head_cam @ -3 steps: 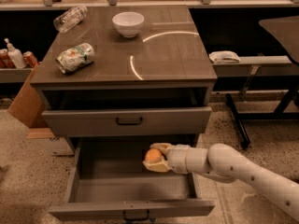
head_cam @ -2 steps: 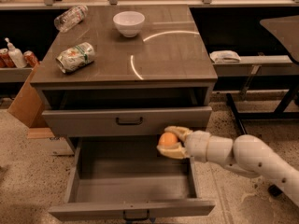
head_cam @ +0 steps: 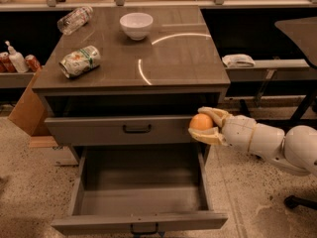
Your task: Pick orange from middle drawer and place on counter
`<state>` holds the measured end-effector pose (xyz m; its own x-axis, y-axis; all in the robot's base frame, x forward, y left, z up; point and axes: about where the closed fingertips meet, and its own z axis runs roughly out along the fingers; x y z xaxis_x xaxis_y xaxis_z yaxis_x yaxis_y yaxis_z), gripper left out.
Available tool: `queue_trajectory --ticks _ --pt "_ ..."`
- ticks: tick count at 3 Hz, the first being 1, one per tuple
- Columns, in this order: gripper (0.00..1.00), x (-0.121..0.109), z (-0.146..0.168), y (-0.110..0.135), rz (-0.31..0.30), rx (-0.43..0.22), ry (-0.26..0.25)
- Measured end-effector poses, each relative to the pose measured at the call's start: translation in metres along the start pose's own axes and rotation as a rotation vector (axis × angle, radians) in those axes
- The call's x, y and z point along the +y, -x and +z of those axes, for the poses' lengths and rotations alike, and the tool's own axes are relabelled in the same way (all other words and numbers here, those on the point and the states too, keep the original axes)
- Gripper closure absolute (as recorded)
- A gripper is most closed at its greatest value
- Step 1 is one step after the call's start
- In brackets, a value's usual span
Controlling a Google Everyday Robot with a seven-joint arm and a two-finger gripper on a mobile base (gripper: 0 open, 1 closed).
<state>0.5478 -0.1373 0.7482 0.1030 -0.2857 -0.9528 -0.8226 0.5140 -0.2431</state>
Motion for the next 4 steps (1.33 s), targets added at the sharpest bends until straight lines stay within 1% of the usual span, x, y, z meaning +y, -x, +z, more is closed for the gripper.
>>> queue_trajectory --ticks 1,2,3,4 --pt "1.00 0.000 0.000 0.000 0.000 0.000 0.000" --pt "1.00 -0.013 -0.005 0.037 -0.051 -0.057 -0.002" --pt "1.00 -0.039 -0.014 0.107 -0.154 -0.138 -0.015" --pt "1.00 -0.062 -0.013 0.152 -0.201 -0.184 -0.043"
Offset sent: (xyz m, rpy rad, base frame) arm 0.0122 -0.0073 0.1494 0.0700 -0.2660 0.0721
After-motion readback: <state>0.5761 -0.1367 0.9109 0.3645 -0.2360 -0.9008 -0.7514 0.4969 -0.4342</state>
